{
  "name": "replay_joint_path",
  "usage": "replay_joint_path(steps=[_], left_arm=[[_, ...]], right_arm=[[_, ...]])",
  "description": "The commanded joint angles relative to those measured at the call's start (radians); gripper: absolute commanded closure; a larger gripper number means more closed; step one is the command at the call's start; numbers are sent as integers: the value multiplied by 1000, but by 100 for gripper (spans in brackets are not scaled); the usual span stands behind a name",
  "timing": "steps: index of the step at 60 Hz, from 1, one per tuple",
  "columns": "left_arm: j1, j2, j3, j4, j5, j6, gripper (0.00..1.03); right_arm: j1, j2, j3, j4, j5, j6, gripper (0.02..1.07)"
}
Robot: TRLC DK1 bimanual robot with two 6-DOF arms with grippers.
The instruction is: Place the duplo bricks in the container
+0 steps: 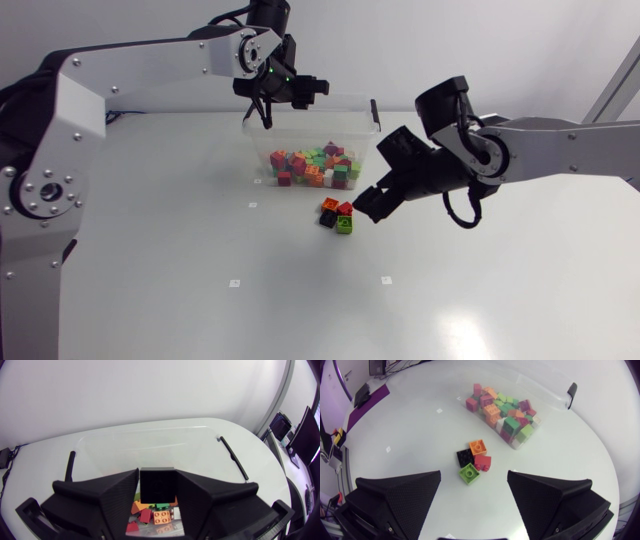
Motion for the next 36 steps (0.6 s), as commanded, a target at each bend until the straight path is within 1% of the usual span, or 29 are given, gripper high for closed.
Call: replay_joint_path(steps=[1,2,4,8,23,36], left_arm=[[1,48,68,-34,-8,27,19],[-2,53,76,-47,-8,36,15],[-6,53,85,-67,-8,43,11],[-12,38,81,-101,-8,63,7],[-15,-119,-45,-184,-8,109,6],[-43,-366,-308,-192,-8,172,6]], right_arm=[[-7,9,-36,15,-15,-64,11],[-7,15,-38,15,-20,-68,11],[-7,30,-38,15,-26,-85,11],[-7,56,-36,15,-36,-105,11],[-6,182,-7,9,-86,-193,11],[0,260,35,6,-95,-256,12]])
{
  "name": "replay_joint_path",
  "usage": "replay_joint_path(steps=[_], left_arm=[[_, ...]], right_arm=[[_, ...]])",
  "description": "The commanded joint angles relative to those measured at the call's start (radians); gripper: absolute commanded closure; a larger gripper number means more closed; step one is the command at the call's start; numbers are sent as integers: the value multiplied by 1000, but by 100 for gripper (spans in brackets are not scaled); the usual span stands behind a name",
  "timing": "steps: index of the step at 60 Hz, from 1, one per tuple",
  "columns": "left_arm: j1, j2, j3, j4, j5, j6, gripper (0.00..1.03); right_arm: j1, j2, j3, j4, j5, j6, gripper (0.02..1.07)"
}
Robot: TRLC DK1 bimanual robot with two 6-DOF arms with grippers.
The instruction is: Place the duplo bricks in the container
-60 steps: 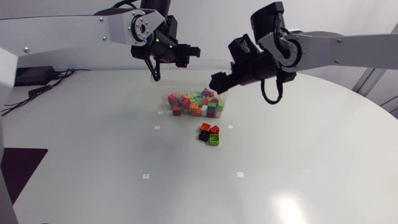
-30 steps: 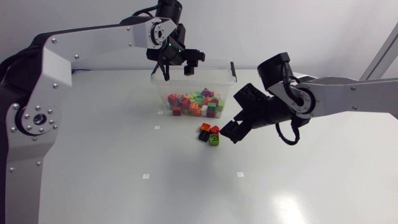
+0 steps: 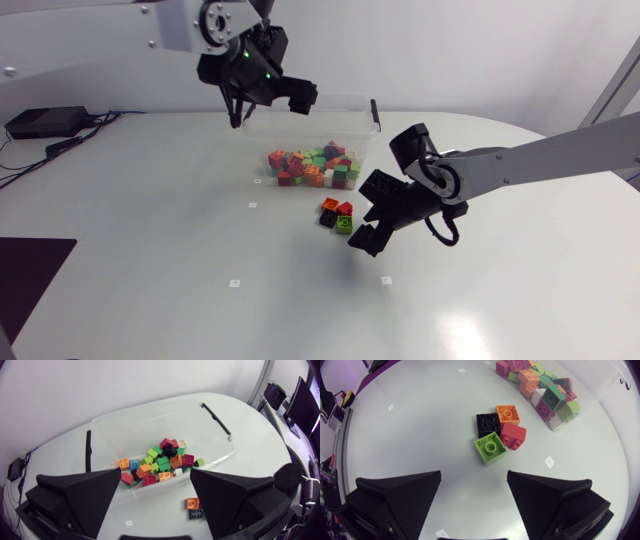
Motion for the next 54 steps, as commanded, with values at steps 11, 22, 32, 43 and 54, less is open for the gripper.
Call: replay_joint_path(steps=[11,22,32,43,54], left_arm=[[-34,-237,-292,-17,-1,100,6],[-44,-324,-490,-17,2,160,6],[-39,-367,-629,1,14,198,6],[-67,-372,-718,48,31,204,6],[-122,-294,-749,112,56,177,6]], right_arm=[[8,98,88,-25,-23,-69,16],[15,142,128,-48,-26,-97,16],[20,167,168,-69,-25,-115,26],[28,196,197,-79,-25,-123,40],[32,229,211,-79,-25,-129,48]])
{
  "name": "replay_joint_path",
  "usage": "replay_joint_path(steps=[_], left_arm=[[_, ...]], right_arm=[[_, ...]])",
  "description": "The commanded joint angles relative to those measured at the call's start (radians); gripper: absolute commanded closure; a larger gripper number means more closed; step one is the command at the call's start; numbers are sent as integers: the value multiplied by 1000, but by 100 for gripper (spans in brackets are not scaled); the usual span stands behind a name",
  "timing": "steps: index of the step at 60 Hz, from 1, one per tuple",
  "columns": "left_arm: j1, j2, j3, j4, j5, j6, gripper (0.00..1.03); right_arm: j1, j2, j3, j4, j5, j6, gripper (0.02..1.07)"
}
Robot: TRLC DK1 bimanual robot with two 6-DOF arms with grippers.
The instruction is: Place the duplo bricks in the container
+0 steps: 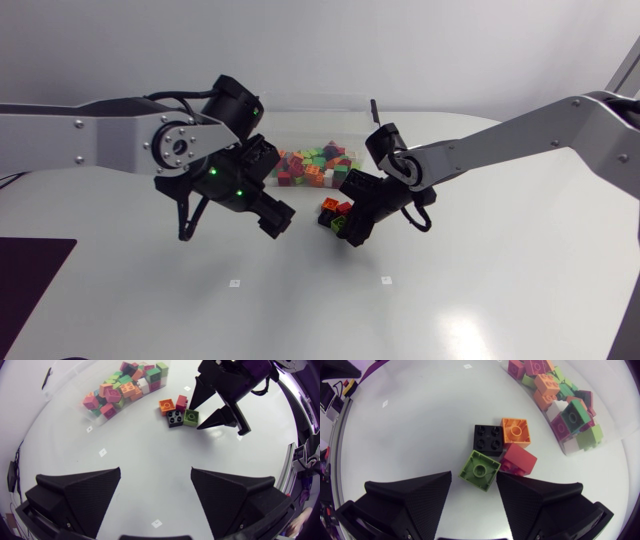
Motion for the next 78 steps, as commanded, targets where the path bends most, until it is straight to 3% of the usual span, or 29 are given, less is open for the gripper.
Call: replay_joint_path(steps=[1,20,41,52,61,78], left_arm=[[-26,58,-26,34,10,-9,6],[-70,166,17,88,10,-38,6],[-47,146,8,88,10,-38,6],[-47,156,9,125,12,-44,6],[-55,184,23,149,12,-56,6],[-58,207,44,152,13,-55,6]], right_arm=[[8,37,14,-18,-3,-28,48],[28,21,16,-1,59,40,52],[94,20,68,-44,225,170,52],[112,52,99,-67,254,205,53],[111,75,106,-75,254,208,71],[100,54,62,-75,248,199,76]])
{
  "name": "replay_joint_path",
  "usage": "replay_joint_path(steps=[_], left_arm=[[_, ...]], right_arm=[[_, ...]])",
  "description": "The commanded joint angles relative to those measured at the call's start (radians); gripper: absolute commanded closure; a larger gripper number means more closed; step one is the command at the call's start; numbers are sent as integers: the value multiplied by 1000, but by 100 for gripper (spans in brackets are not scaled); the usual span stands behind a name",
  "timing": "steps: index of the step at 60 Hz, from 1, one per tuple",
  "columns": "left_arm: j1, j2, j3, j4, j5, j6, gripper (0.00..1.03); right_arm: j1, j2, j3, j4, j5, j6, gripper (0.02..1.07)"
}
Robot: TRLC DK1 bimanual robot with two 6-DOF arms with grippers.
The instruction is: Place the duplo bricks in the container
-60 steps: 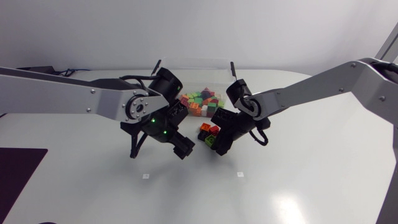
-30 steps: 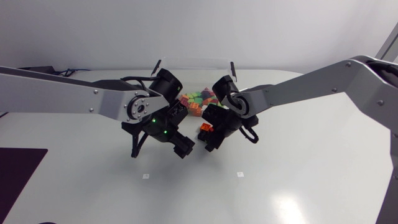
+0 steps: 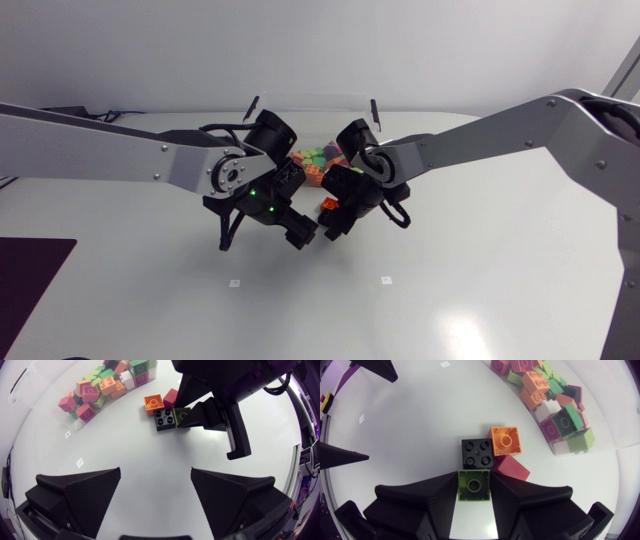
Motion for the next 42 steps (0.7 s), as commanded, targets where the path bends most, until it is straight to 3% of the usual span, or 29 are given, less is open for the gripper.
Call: replay_joint_path(steps=[1,24,42], left_arm=[[-6,27,29,3,7,-21,6],[-29,155,153,2,29,-64,6],[-18,323,345,-70,44,-74,8]], right_arm=[[-6,12,-41,-26,6,9,76],[-60,-227,-242,-34,-40,8,76],[-135,-465,-419,-38,-113,9,76]])
